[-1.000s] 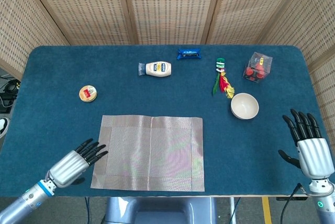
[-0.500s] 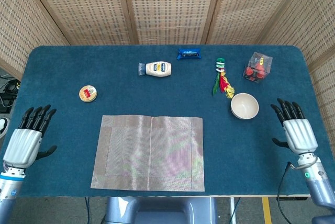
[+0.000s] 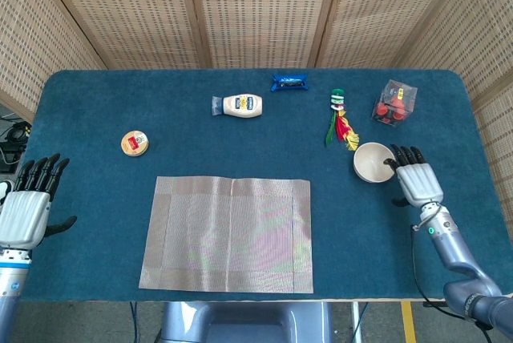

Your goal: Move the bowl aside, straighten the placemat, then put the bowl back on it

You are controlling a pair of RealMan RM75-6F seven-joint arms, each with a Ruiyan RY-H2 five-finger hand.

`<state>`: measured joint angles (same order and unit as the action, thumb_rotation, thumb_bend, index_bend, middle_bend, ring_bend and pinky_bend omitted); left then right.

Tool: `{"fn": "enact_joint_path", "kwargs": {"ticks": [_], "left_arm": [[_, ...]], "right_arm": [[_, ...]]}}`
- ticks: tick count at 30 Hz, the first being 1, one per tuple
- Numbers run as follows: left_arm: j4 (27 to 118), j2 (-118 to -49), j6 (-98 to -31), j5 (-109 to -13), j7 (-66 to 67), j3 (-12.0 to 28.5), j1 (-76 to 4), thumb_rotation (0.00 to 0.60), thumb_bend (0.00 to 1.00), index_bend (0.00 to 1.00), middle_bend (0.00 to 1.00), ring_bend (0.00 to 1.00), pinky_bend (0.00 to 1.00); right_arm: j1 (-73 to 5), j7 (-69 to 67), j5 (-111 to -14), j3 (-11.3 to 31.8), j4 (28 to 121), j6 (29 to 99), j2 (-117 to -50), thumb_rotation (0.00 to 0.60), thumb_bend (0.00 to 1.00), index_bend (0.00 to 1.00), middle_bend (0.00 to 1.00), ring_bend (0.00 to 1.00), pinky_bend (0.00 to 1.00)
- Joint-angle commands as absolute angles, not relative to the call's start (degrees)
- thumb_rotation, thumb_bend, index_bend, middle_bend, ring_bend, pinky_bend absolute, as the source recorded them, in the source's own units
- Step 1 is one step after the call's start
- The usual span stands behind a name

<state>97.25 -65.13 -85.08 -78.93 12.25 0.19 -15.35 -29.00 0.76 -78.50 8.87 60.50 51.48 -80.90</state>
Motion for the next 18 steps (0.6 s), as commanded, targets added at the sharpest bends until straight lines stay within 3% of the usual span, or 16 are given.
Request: {"fn": "enact_joint_path", "kwargs": {"ticks": [1,13,18], "left_arm": [[97.01,-64.92,-84.76,-79.03,11.68,0.53,-15.27,0.600,0.00,0.00,0.00,0.00,0.00],[95.62,-65.01,-83.73,-79.34,9.80,1.69,-15.08,0.600,0.00,0.00,0.00,0.00,0.00],[95.43,-64.97,-83.24,-79.10,9.36,2.18,-14.99,0.600,0.00,0.00,0.00,0.00,0.00]], "right_arm": [[-30.98,-0.36,-78.03,9.02,56.81,49.62,-83.91,0.600,0.06,0.34,0.00,0.00,0.00],[-34.98,-7.17,-79.91,8.84,46.74,48.07,-91.09,0.600,0.48,0.65,0.00,0.00,0.00],[-35.09,-9.76,-81.83,8.64,44.86,52.18,-92.54,0.600,0.54,0.71,0.00,0.00,0.00]]}}
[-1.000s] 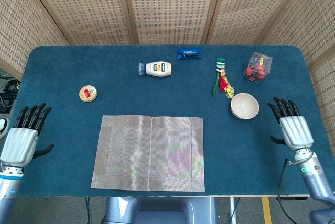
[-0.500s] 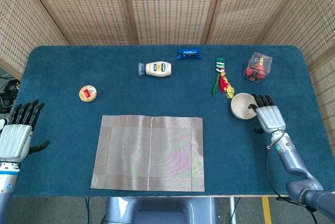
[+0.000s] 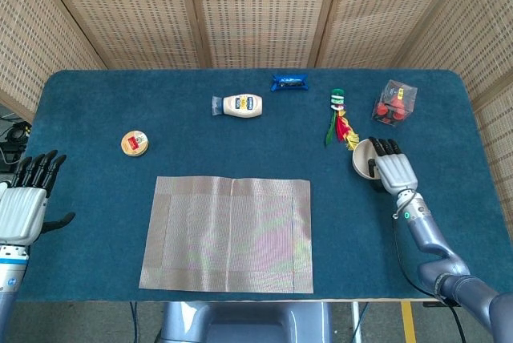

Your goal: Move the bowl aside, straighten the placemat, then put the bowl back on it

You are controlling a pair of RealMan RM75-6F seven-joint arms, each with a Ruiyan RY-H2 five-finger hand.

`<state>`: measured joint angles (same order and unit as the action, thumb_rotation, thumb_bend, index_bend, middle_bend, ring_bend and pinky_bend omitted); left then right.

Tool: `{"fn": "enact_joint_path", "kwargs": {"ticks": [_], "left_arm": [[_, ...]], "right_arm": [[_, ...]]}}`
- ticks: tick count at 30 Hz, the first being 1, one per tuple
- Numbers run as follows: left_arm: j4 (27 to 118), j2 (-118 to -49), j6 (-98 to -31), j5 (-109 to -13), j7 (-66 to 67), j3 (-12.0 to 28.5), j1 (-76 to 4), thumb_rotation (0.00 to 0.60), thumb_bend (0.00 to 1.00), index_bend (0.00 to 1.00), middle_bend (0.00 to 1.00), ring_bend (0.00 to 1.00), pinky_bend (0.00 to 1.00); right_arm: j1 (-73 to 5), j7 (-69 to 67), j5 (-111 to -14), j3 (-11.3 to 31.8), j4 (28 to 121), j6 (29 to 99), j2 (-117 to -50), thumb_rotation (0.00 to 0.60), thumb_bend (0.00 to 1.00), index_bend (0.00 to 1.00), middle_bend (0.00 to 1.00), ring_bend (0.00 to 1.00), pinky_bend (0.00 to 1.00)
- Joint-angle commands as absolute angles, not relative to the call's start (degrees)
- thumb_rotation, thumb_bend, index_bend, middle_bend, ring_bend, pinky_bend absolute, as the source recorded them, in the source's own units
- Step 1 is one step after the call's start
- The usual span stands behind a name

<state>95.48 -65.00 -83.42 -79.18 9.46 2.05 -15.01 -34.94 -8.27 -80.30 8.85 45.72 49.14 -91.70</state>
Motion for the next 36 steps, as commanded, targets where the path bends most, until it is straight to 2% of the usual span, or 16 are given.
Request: {"fn": "enact_joint_path", "kwargs": {"ticks": [1,5,10,15,20,24,36], "left_arm": [[95.42,-64.96,-83.07,-79.06,9.26,2.23,-15.00,0.600,0.00,0.00,0.00,0.00,0.00],[95.42,-64.88,-82.63,-79.09,9.00,2.37,-15.00,0.600,0.00,0.00,0.00,0.00,0.00],[95.38,-64.74,-81.89,-79.45,8.50,2.48,-15.08,0.600,0.00,0.00,0.00,0.00,0.00],[95.54,-64.53,-81.70,-79.97,8.03,2.52,-14.95,0.600,0.00,0.00,0.00,0.00,0.00],[95.60,-64.30,-81.68,-80.21,7.45,2.67,-14.68,0.600,0.00,0.00,0.00,0.00,0.00],[95.39,-64.25,-81.16,-80.22,7.12,2.78,-14.70,0.600,0.00,0.00,0.00,0.00,0.00],[94.88,-64.63,-79.65,-79.87,7.54,3.15,-14.96,0.600,0.00,0.00,0.00,0.00,0.00]], "right_arm": [[-34.94,-10.26,-82.61,8.46,44.98,53.77,-92.52,0.600,0.54,0.71,0.00,0.00,0.00],[-34.42,-13.20,-85.84,7.74,47.29,59.74,-91.50,0.600,0.54,0.71,0.00,0.00,0.00],[-34.84,-17.20,-93.83,5.14,57.93,68.13,-85.86,0.600,0.54,0.72,0.00,0.00,0.00],[-37.23,-14.11,-100.37,2.70,68.83,69.36,-81.29,0.600,0.54,0.72,0.02,0.00,0.00],[-41.46,-7.08,-104.54,1.08,77.90,63.88,-79.66,0.600,0.54,0.72,0.02,0.00,0.00],[-44.28,-1.59,-104.37,1.13,82.39,57.90,-80.46,0.600,0.54,0.72,0.02,0.00,0.00],[-49.13,9.02,-102.06,2.22,84.78,48.11,-88.43,0.600,0.54,0.71,0.02,0.00,0.00]]}}
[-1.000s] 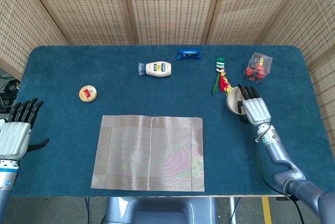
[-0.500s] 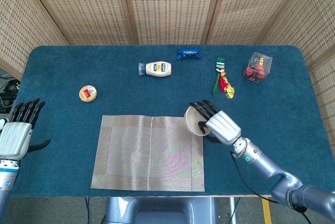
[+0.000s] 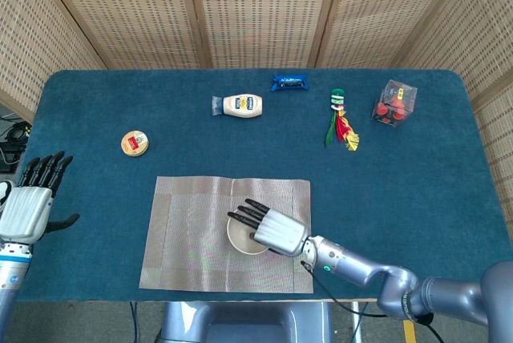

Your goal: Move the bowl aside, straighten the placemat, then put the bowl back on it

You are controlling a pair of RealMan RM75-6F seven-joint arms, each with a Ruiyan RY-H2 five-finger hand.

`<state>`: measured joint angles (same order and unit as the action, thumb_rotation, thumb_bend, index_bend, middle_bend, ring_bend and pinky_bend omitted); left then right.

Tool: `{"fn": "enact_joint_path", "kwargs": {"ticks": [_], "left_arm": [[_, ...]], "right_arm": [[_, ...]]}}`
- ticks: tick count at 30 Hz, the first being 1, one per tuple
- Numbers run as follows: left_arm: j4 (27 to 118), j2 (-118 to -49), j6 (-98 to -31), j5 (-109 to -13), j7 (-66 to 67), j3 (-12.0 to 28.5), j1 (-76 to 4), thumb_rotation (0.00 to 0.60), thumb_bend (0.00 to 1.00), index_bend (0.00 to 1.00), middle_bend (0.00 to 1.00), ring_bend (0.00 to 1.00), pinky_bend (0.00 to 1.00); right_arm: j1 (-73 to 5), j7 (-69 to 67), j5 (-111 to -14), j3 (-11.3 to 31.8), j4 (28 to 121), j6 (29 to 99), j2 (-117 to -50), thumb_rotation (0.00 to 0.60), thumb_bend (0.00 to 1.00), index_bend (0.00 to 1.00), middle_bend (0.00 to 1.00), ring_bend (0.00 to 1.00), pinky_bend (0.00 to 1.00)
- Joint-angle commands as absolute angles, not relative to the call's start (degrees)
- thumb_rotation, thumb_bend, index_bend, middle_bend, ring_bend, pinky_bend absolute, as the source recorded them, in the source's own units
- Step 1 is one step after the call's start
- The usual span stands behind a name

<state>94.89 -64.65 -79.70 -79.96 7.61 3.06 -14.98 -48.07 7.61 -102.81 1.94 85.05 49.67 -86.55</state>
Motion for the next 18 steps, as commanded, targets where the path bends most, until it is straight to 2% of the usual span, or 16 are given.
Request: {"fn": "enact_joint_path", "kwargs": {"ticks": [1,16,17,18], "left_arm": [[94.87,-64.60,-79.63,-79.76,7.48,3.24,-14.93,0.600,0.00,0.00,0.00,0.00,0.00],[94.75,-64.36,-79.07,-79.88,6.67,3.71,-14.80,0.600,0.00,0.00,0.00,0.00,0.00],[94.74,-64.33,-78.99,-79.89,6.60,3.73,-14.81,0.600,0.00,0.00,0.00,0.00,0.00],[94.74,-64.31,-78.95,-79.89,6.58,3.75,-14.82,0.600,0.00,0.00,0.00,0.00,0.00]], "right_arm": [[-49.41,9.49,-101.81,2.30,84.49,47.62,-89.12,0.600,0.54,0.71,0.02,0.00,0.00],[-51.19,15.19,-98.27,3.55,80.31,44.90,-95.70,0.600,0.53,0.71,0.01,0.00,0.00],[-51.21,15.45,-98.06,3.62,80.09,44.93,-95.93,0.600,0.52,0.70,0.01,0.00,0.00],[-51.23,15.57,-97.95,3.65,79.99,44.94,-96.04,0.600,0.47,0.62,0.01,0.00,0.00]]}}
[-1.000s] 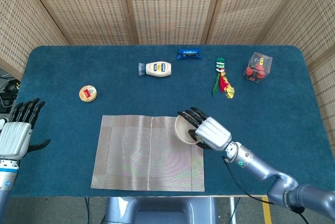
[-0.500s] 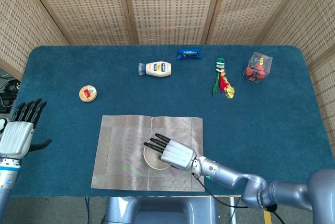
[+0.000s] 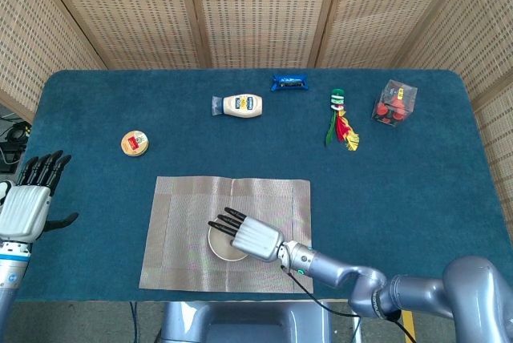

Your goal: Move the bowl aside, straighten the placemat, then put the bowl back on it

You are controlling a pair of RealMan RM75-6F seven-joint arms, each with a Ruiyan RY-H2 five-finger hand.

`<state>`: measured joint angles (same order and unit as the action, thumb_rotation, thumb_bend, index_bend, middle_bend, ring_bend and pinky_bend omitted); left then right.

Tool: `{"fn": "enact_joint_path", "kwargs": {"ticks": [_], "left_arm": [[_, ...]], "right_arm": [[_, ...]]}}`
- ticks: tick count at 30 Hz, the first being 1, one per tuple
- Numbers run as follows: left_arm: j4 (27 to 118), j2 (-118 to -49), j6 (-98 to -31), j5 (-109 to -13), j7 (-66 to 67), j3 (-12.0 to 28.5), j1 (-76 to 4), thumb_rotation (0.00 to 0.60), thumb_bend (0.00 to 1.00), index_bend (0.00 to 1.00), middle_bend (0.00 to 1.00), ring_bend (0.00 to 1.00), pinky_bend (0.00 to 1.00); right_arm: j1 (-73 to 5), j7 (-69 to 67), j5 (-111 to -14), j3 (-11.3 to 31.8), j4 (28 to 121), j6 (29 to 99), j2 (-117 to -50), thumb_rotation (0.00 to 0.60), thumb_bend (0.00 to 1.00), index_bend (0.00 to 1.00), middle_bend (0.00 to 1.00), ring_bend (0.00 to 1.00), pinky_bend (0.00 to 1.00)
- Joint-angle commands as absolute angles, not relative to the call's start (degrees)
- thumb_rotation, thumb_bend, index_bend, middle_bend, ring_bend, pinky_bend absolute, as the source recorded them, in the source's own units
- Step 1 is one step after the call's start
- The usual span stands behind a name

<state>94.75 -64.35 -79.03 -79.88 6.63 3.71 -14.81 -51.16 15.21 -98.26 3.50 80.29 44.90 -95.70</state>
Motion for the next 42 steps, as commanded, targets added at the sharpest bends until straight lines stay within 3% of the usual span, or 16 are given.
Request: {"fn": "enact_joint_path", "kwargs": {"ticks": [1,2,4,7,11,15,19,25,32,42], "left_arm": [[94.73,-64.29,-78.87,-79.91,6.55,3.76,-14.83,0.600,0.00,0.00,0.00,0.00,0.00],[94.73,-64.27,-78.81,-79.91,6.51,3.78,-14.83,0.600,0.00,0.00,0.00,0.00,0.00],[94.74,-64.21,-78.79,-79.87,6.33,3.87,-14.78,0.600,0.00,0.00,0.00,0.00,0.00],[94.69,-64.06,-78.74,-79.69,5.90,4.09,-14.70,0.600,0.00,0.00,0.00,0.00,0.00],[94.60,-63.93,-78.38,-79.54,5.51,4.20,-14.75,0.600,0.00,0.00,0.00,0.00,0.00],[94.70,-63.68,-78.64,-79.77,4.87,4.36,-14.59,0.600,0.00,0.00,0.00,0.00,0.00],[94.66,-63.52,-80.42,-81.17,4.14,4.23,-13.82,0.600,0.00,0.00,0.00,0.00,0.00],[94.82,-63.36,-83.51,-83.39,3.95,2.86,-11.65,0.600,0.00,0.00,0.00,0.00,0.00],[94.42,-63.79,-88.02,-86.17,4.20,0.83,-8.27,0.600,0.00,0.00,0.00,0.00,0.00],[93.68,-64.18,-90.17,-86.64,4.53,-1.23,-4.91,0.600,0.00,0.00,0.00,0.00,0.00]], "right_arm": [[-51.26,15.88,-97.71,3.73,79.73,44.93,-96.28,0.600,0.41,0.56,0.00,0.00,0.00],[-51.30,16.40,-97.47,3.81,79.38,44.88,-96.49,0.600,0.32,0.44,0.00,0.00,0.00],[-51.43,18.01,-96.83,3.87,78.84,44.21,-96.41,0.600,0.05,0.12,0.00,0.00,0.00],[-51.00,19.25,-95.50,4.42,80.55,44.60,-94.98,0.600,0.00,0.00,0.00,0.00,0.00],[-49.70,20.94,-95.48,4.38,84.29,46.93,-91.21,0.600,0.00,0.00,0.00,0.00,0.00],[-46.19,24.17,-96.87,2.65,90.48,51.90,-83.19,0.600,0.00,0.00,0.00,0.00,0.00],[-40.61,25.56,-98.96,0.00,94.02,60.15,-74.65,0.600,0.00,0.00,0.00,0.00,0.00],[-31.59,19.67,-99.00,-2.06,89.68,74.23,-66.73,0.600,0.00,0.00,0.00,0.00,0.00],[-20.86,6.90,-95.54,-3.41,79.48,87.82,-66.90,0.600,0.00,0.00,0.00,0.00,0.00],[-10.89,0.79,-87.31,-1.98,76.94,95.19,-70.16,0.600,0.00,0.00,0.00,0.00,0.00]]}}
